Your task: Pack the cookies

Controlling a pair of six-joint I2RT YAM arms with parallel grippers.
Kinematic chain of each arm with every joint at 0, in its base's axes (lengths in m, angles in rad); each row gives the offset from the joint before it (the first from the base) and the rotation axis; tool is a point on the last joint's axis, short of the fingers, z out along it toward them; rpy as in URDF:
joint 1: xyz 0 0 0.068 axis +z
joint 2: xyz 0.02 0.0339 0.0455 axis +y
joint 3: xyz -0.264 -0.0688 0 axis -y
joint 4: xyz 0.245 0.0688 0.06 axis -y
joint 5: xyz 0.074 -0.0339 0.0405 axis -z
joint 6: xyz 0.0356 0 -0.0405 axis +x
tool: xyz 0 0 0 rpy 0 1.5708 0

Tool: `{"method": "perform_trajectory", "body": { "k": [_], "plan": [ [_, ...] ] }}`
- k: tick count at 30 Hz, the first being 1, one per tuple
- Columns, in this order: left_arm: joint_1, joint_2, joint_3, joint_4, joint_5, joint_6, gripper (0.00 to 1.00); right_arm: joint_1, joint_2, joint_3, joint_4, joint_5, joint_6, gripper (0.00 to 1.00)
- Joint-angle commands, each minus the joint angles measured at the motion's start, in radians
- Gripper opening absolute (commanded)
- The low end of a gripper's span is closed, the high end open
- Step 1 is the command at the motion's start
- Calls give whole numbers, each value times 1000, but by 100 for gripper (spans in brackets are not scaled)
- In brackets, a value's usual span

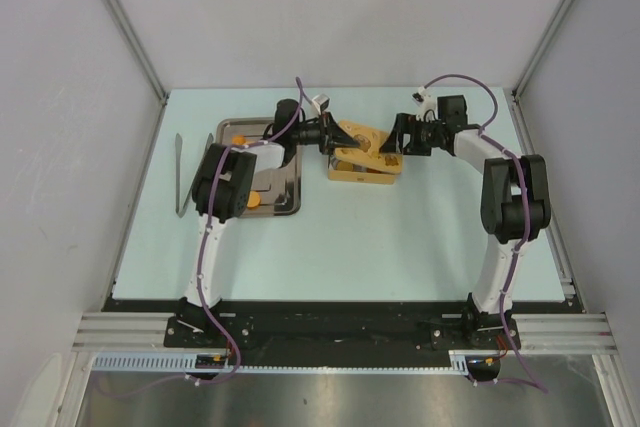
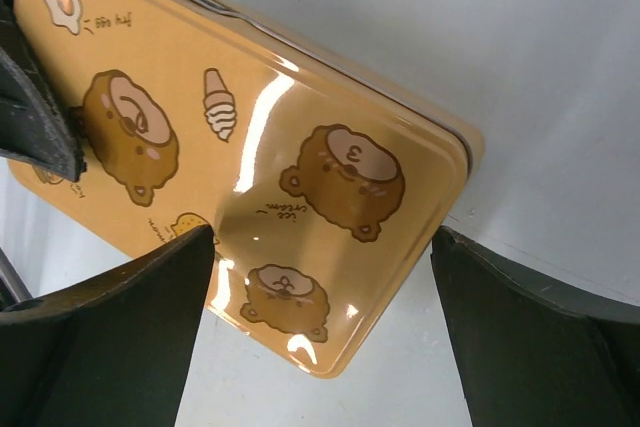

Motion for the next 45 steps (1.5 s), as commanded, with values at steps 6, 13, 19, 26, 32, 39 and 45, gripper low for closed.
{"method": "perform_trajectory", "body": {
  "k": [6, 13, 19, 26, 32, 39, 45],
  "plan": [
    [8, 22, 21, 25, 10, 25, 11, 20, 11, 5, 60, -18, 24, 93],
    [19, 33, 33, 12, 11, 43, 20, 21, 19, 5, 72, -16, 28, 93],
    [25, 30, 33, -35, 11, 80, 29, 23, 25, 5, 74, -13, 28, 93],
    [26, 17, 39, -116, 1, 144, 45, 29, 25, 5, 72, -9, 25, 93],
    [26, 7, 50, -204, -12, 212, 47, 31, 26, 5, 75, -1, 22, 93],
    [26, -6, 95, -357, -39, 327, 49, 32, 29, 5, 72, 2, 18, 92],
    [26, -19, 121, -438, -62, 384, 50, 34, 29, 5, 72, 4, 18, 92]
  ]
}}
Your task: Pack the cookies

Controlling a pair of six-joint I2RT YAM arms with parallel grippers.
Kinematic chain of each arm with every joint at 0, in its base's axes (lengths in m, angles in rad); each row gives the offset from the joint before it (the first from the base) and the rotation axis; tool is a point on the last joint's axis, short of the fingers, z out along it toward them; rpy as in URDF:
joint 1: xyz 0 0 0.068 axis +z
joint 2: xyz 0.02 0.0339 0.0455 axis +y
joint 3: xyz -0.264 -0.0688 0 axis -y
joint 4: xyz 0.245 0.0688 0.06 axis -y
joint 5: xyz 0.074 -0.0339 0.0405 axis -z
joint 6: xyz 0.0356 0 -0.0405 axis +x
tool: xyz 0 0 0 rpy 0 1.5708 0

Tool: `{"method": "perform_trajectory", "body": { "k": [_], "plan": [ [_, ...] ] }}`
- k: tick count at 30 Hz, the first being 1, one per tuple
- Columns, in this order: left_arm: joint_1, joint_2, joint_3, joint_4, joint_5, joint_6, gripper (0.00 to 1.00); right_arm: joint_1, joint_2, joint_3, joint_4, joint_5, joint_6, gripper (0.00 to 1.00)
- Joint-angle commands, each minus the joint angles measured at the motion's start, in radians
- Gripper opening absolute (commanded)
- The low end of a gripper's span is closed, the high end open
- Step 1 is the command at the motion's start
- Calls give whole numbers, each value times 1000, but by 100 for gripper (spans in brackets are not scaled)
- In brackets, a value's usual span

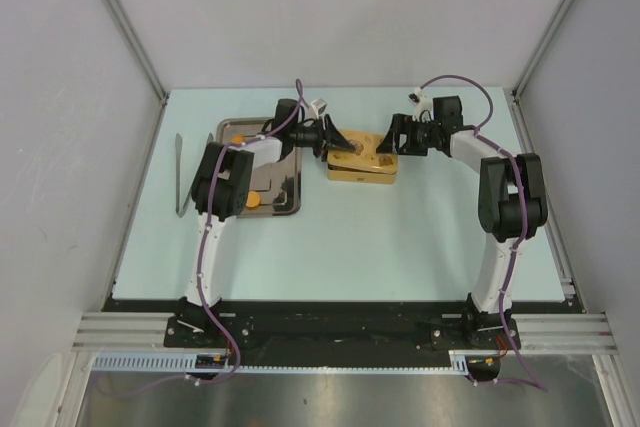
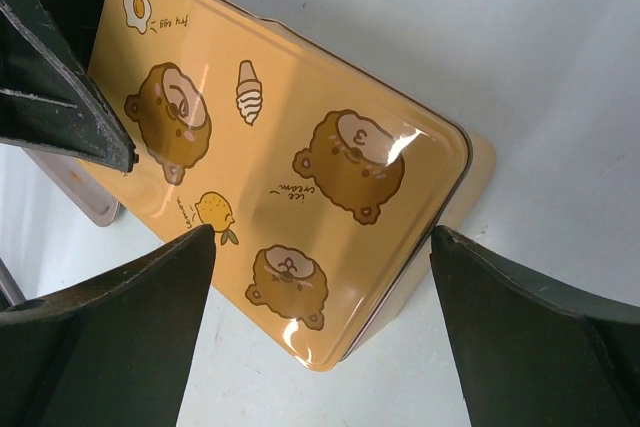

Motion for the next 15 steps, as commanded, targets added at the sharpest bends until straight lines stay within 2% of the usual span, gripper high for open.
{"method": "perform_trajectory", "body": {
  "k": [1, 15],
  "plan": [
    [3, -47, 46, -91, -33, 88, 50, 10, 11, 5, 35, -5, -4, 92],
    [-21, -96, 77, -258, -115, 190, 53, 19, 11, 7, 33, 8, -5, 92]
  ]
}}
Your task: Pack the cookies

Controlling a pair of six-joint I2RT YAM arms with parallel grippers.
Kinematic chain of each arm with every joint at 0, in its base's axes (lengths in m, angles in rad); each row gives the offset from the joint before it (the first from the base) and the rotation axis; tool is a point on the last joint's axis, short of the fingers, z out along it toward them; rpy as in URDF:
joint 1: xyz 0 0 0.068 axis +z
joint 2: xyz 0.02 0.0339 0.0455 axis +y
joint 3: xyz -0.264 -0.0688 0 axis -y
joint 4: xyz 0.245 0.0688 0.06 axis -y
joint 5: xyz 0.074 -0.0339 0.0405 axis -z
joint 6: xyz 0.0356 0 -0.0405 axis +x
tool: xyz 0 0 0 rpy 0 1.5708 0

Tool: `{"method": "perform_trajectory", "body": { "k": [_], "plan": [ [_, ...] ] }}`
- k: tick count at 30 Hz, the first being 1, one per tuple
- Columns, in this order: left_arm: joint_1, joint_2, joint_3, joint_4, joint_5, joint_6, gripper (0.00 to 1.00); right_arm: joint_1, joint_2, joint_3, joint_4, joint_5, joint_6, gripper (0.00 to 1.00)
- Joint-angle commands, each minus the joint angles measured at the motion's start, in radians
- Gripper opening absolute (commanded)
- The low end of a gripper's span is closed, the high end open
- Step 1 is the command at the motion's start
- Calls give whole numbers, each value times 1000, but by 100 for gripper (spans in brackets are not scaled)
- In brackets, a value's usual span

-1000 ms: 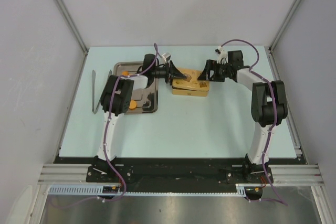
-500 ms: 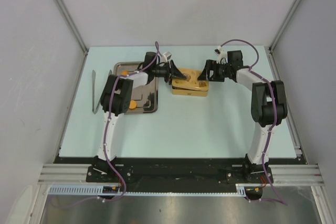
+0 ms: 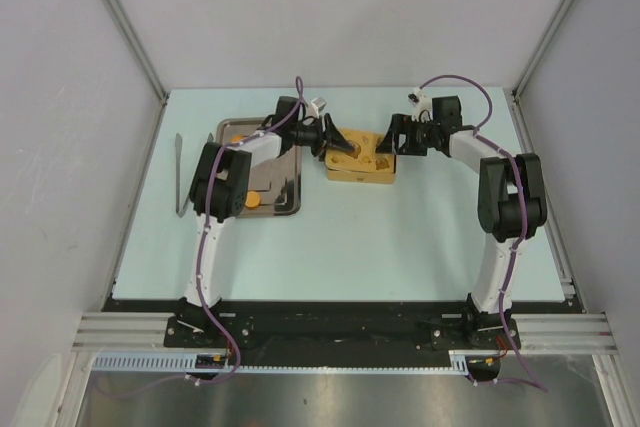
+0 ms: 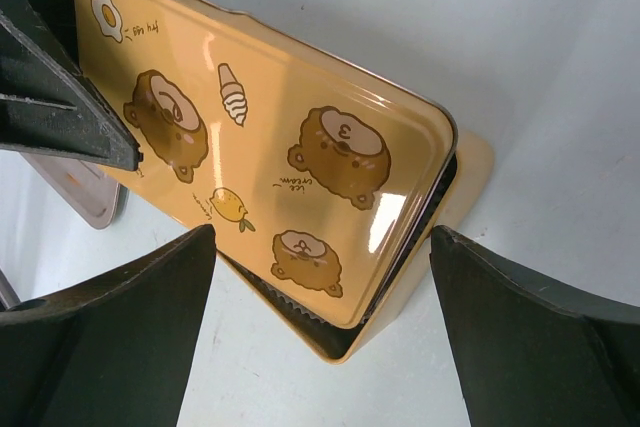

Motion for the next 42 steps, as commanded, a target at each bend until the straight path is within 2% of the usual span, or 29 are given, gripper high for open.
{"method": "perform_trajectory", "body": {
  "k": [1, 13, 14, 18, 20, 21, 25, 36, 42],
  "plan": [
    [-22, -70, 43, -81, -51, 60, 54, 15, 13, 5, 29, -3, -5, 92],
    [-30, -66, 70, -172, -71, 130, 53, 16, 13, 5, 29, 0, -8, 92],
    [-28, -64, 62, -156, -59, 120, 51, 16, 11, 5, 29, -2, -8, 91],
    [-27, -70, 16, -5, 7, 19, 31, 18, 10, 5, 29, 0, -6, 92],
    [-27, -72, 10, 39, 29, -16, 26, 19, 8, 5, 22, 1, -11, 92],
    [-27, -73, 5, 57, 38, -28, 19, 19, 7, 5, 23, 4, -11, 92],
    [-24, -84, -28, 195, 75, -136, 13, 18, 4, 5, 20, 6, -14, 91],
    [-21, -104, -72, 463, 133, -363, 12, -2, -36, 5, 31, -12, 4, 93],
    [-28, -101, -65, 444, 127, -349, 11, -24, -53, 5, 34, -28, 17, 94]
  ]
}}
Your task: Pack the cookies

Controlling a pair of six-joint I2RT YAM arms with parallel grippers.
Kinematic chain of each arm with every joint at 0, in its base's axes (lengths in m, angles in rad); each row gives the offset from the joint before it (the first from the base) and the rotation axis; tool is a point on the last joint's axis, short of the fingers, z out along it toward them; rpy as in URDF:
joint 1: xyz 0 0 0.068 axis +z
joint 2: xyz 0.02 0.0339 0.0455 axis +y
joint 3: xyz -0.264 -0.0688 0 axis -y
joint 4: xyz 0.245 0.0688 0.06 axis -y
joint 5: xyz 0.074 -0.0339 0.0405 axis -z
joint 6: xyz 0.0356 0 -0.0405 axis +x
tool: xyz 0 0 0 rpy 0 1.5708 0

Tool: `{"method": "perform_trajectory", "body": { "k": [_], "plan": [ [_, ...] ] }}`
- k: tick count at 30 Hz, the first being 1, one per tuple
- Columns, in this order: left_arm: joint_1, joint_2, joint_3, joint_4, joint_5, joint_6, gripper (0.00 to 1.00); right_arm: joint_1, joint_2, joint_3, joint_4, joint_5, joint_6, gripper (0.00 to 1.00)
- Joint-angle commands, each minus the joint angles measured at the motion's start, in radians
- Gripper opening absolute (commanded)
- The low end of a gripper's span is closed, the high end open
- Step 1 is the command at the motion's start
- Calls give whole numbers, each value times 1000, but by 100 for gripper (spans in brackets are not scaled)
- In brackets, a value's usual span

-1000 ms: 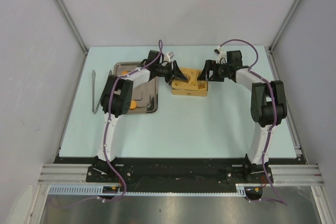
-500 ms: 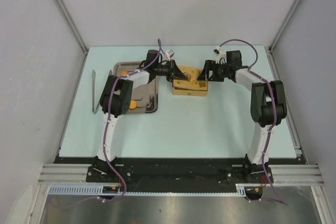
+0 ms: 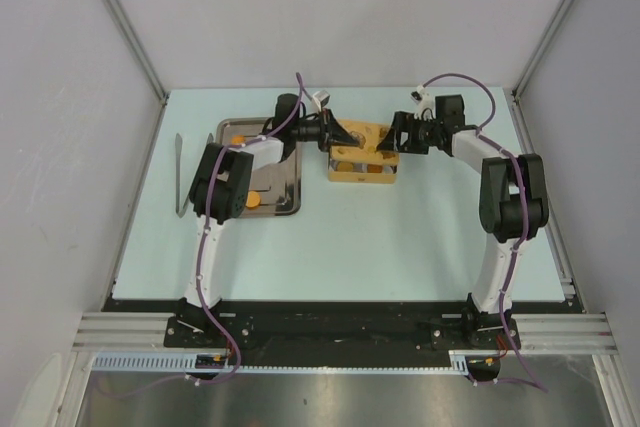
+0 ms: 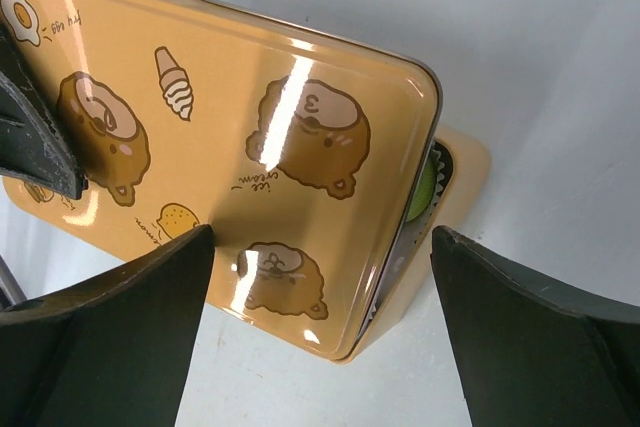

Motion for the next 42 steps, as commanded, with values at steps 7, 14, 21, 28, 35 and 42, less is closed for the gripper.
{"method": "perform_trajectory", "body": {
  "k": [7, 14, 21, 28, 35, 42],
  "plan": [
    [-32, -35, 28, 54, 31, -34, 11, -25, -55, 5, 2, -8, -3, 96],
    [-49, -3, 51, 31, 26, -25, 12, -31, -49, 5, -12, 1, -14, 97],
    [-59, 28, 58, -5, 12, 7, 15, -24, -17, 3, -32, 11, -17, 97],
    [-59, 53, 77, -27, 6, 24, 17, -5, -2, 5, -29, 20, -18, 97],
    [-59, 71, 106, -57, -3, 46, 19, 15, 6, 5, -18, 23, -17, 97],
    [-55, 92, 131, -77, -9, 57, 21, 24, 11, 5, -14, 37, -20, 97]
  ]
}}
